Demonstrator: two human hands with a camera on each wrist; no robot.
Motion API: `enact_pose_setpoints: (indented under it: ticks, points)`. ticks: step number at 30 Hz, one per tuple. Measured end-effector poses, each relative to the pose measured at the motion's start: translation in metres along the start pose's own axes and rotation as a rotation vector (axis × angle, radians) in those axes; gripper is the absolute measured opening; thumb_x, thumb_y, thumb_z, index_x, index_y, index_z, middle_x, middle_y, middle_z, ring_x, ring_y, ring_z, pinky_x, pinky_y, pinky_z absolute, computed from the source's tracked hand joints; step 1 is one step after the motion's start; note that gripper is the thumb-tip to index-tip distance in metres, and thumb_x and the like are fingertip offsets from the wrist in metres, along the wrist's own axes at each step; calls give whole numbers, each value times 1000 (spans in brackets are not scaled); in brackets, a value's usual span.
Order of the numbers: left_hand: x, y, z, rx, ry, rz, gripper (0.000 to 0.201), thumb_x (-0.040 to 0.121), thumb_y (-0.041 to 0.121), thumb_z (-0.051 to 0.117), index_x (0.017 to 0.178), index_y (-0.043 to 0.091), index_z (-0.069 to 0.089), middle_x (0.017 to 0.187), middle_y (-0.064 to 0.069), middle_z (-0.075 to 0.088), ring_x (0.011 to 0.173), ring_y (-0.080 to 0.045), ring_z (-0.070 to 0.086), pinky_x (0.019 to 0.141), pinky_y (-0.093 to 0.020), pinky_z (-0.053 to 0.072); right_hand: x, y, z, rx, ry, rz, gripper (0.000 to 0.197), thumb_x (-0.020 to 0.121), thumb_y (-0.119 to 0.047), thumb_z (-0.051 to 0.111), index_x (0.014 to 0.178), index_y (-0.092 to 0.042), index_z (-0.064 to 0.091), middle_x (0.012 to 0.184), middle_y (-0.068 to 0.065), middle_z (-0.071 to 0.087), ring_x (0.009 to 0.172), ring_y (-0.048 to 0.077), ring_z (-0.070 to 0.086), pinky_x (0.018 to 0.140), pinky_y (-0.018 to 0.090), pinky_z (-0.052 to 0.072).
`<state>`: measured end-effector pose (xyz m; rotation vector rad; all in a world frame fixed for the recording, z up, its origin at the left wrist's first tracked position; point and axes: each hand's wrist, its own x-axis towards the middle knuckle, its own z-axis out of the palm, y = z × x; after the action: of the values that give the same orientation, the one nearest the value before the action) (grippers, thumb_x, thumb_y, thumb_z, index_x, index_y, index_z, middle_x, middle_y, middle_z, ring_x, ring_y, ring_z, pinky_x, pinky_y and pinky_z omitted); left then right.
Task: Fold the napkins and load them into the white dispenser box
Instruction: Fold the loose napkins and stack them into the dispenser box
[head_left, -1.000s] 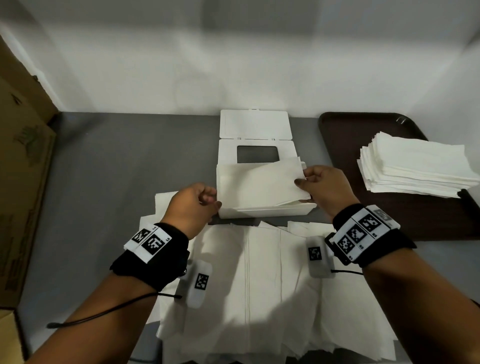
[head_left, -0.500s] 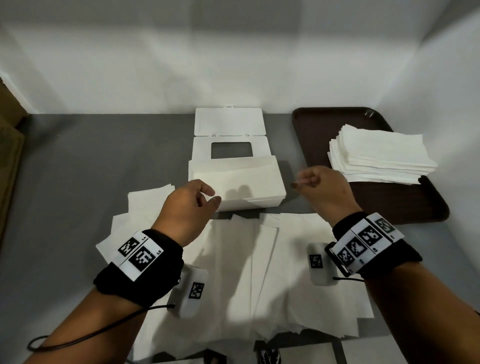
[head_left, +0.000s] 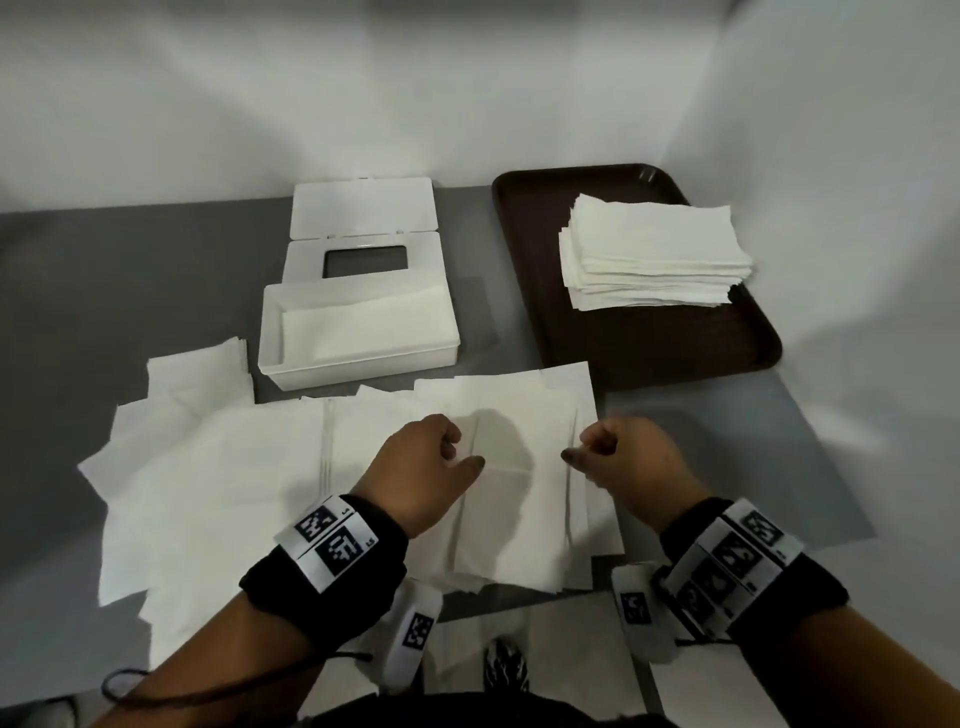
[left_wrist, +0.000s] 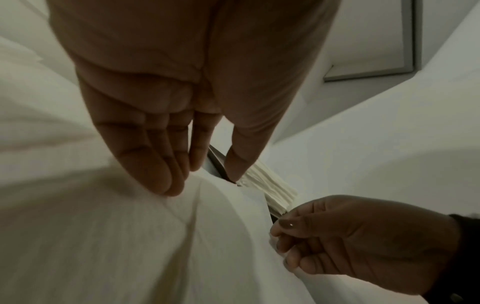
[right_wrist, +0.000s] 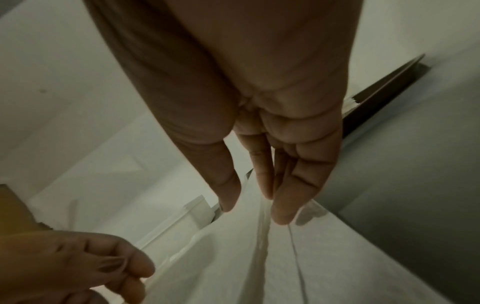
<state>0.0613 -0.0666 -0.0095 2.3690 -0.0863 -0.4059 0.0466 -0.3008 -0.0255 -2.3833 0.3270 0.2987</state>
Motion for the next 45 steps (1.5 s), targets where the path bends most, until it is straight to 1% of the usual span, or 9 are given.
enact_pose_setpoints:
  ticks: [5,12,21,27,30,34,38,42,45]
  points:
    - [0,17,20,85,64,-33,24,84,31,65,86,10,53,88,-6,56,86,-26,57,68,-27,38,-6,-2,7,-13,-17,-52,42,86,-35,68,62,-3,55,59,11,56,53,17,48,55,27,42]
    - [10,21,30,14,64,-136,31,80,35,69,97,16,51,89,2,56,87,-19,55,76,-28,42,-9,0,11,149,-2,-45,33,86,-32,70,107,-7,63,90,4,66,84,23,67,83,38,55]
    - [15,25,40,-27,65,-188,35,75,38,72,75,12,50,76,-4,53,71,-22,49,60,-30,36,-10,5,11,236,-26,-31,38,86,-29,70,115,-5,61,101,11,67,89,26,67,87,43,55]
    - [11,28,42,-133,121,-188,54,74,33,76,114,10,48,104,-4,54,97,-21,53,82,-30,43,-9,9,14,268,-14,-8,35,86,-25,71,114,-8,61,102,9,65,92,26,65,88,44,55]
    - [14,26,40,-245,99,-232,51,73,35,78,107,10,51,95,-4,57,92,-22,58,82,-32,47,-8,10,17,280,-8,-16,33,86,-23,71,113,-7,62,101,11,66,91,27,66,88,45,55]
    - [17,27,38,-311,41,-187,41,73,34,78,62,11,45,62,-4,45,59,-20,44,58,-30,34,-8,12,18,284,14,-40,33,86,-23,71,113,-7,62,96,11,67,87,27,66,85,45,55]
    - [14,30,38,-329,58,-97,30,80,28,72,82,2,56,82,-12,63,78,-29,58,74,-38,47,-8,11,17,288,-9,-5,31,88,-25,68,112,-7,62,100,11,66,86,26,66,83,42,56]
    - [9,34,28,-319,90,38,23,86,26,65,84,7,54,93,-14,65,87,-31,61,80,-42,48,-4,3,0,95,124,-114,25,94,-32,57,103,-10,64,88,0,62,73,11,54,63,21,43]
    - [4,40,13,-326,57,115,21,86,32,65,87,13,55,94,-11,68,84,-30,64,81,-47,51,2,-18,-28,108,265,-279,23,94,-38,54,101,-18,63,91,-1,61,79,11,55,72,26,43]
